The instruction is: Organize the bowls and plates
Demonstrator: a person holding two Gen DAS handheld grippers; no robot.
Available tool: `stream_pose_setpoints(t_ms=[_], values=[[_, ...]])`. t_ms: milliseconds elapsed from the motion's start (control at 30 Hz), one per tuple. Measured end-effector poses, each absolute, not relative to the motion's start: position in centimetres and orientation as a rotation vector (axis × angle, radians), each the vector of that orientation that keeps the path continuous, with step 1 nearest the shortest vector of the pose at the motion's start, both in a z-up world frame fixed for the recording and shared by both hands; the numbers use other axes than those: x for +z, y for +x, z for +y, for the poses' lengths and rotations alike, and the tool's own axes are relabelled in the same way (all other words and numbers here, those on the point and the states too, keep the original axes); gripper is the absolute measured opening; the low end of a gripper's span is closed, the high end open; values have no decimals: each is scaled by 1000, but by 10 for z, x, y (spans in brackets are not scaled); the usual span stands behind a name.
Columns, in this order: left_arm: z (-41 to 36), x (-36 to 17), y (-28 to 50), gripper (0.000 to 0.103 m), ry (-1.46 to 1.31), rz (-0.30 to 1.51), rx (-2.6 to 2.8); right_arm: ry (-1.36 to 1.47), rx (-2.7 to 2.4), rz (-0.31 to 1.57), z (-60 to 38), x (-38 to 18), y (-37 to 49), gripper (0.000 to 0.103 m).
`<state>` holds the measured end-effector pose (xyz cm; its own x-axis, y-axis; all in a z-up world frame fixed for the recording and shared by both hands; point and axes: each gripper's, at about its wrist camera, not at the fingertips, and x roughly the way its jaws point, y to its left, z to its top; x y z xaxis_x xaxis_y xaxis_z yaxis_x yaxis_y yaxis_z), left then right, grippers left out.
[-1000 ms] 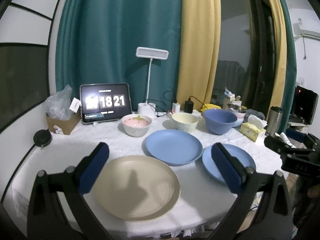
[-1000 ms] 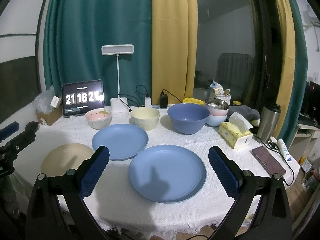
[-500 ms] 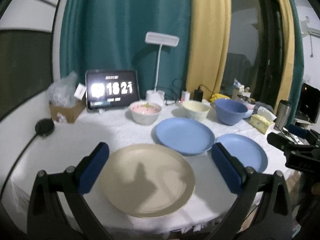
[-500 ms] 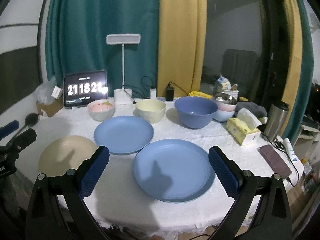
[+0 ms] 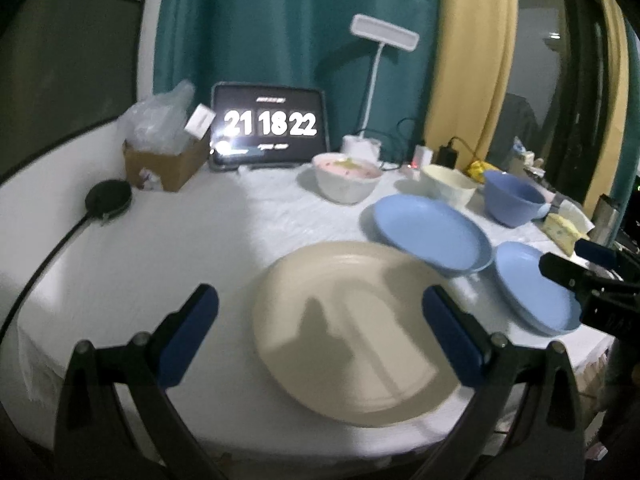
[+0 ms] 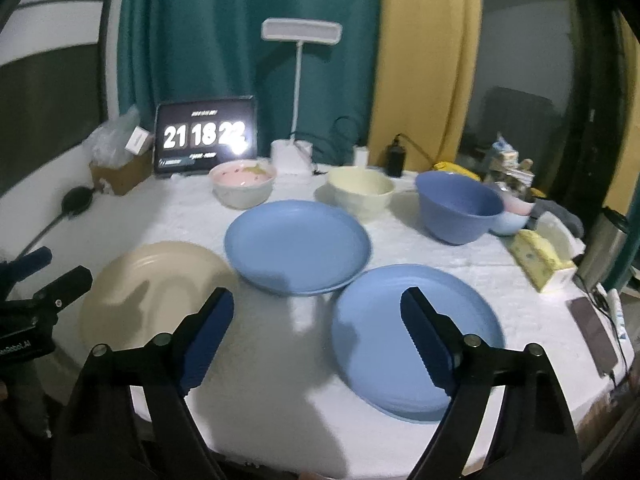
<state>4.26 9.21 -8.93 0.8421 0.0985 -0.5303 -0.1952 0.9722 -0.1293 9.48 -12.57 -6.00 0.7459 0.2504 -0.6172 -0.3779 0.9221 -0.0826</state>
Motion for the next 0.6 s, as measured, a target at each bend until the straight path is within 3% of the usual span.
stream_pose_setpoints(t_ms=[167, 267, 400, 467, 600], values=[[114, -107, 49, 101, -218, 584, 182, -233, 391, 680, -103, -73, 104, 79], [124, -118, 56, 91, -226, 622, 193, -223, 421, 723, -93, -84, 112, 74], [132, -131, 63, 85, -228, 671, 196, -216, 451, 790, -81, -102, 125, 63], [134, -138, 69, 71, -242, 707, 187, -201, 471, 827, -75, -110, 130, 55], [135, -148, 77, 56, -244, 758, 182, -200, 496, 873, -67, -125, 138, 49]])
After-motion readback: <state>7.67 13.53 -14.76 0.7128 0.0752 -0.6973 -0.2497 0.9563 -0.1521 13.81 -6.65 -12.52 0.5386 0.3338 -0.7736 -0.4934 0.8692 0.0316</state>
